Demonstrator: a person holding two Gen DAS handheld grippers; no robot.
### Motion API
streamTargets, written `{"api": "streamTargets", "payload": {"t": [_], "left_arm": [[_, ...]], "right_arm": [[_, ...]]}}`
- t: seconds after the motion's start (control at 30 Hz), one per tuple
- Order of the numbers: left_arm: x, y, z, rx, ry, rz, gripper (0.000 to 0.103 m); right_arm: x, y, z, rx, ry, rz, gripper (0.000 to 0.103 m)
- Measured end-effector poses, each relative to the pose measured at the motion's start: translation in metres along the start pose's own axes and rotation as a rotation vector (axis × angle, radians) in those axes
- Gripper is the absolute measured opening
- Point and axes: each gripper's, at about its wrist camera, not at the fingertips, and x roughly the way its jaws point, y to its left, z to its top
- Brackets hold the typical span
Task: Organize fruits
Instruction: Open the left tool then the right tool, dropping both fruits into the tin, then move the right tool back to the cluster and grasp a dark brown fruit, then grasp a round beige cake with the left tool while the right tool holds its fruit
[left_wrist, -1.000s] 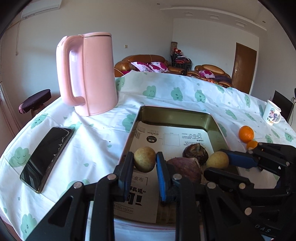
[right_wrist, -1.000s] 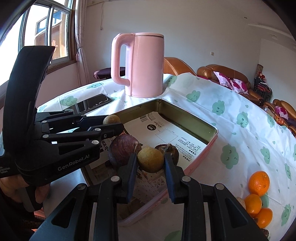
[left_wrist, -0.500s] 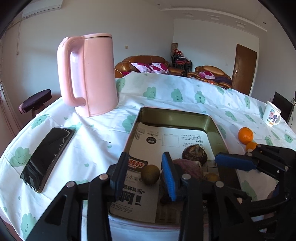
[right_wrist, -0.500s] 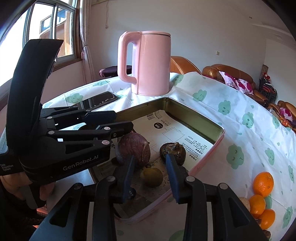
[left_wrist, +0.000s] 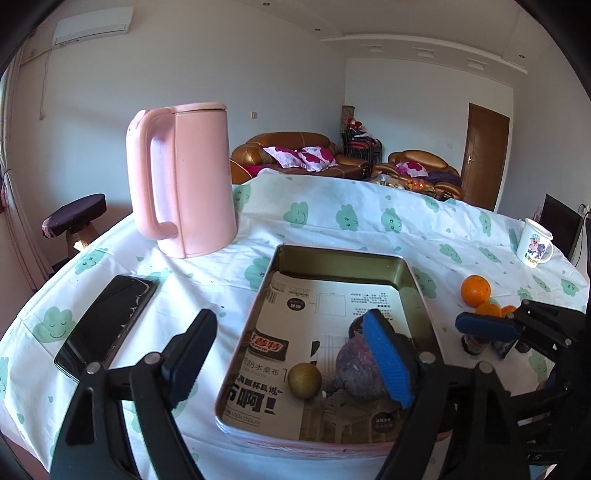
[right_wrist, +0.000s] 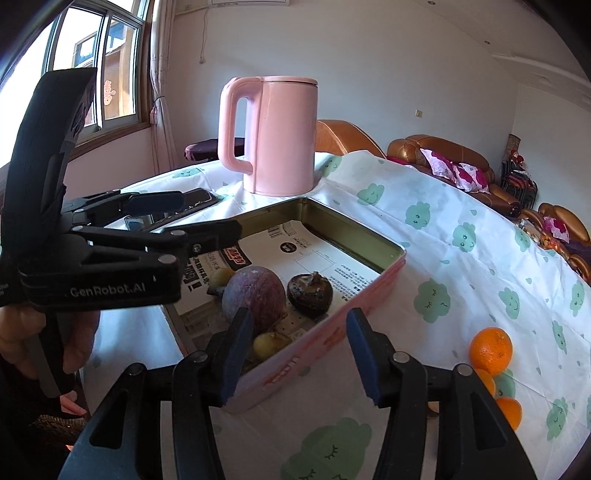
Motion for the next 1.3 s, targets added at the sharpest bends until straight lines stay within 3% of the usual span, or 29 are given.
{"api": "streamTargets", "payload": {"t": [0.23,0.57,0.87,1.0,1.1,1.3], "left_arm": [[-0.004,-0.017,-0.001,0.022,-0.001,-0.015,0.089],[-0.005,-0.074,-0.009,0.114,0.021,-0.095,0.091],[0.000,-0.121,-0.011,0.201,0.043,-0.123,0.091],[0.005,-0.135,-0.010,0.232,0.045,-0.127,0.091],[0.009,-0.142,-0.011,0.245,0.055,-0.129,0.091],[0.014,-0.150,-0.012,0.270,0.063,-0.138,0.090]], "right_arm": [[-0.037,-0.036,-0.018,0.081,-0.032,-0.077,0.059],[-0.084,-0.126,-0.066,0.287,0.004,-0.295,0.059],[-0.070,-0.138,-0.079,0.353,0.099,-0.219,0.058],[-0.057,-0.144,-0.080,0.391,0.142,-0.180,0.046],[-0.049,-0.148,-0.082,0.430,0.161,-0.099,0.046],[-0.044,-0.140,-0.080,0.401,0.177,-0.122,0.038]]}}
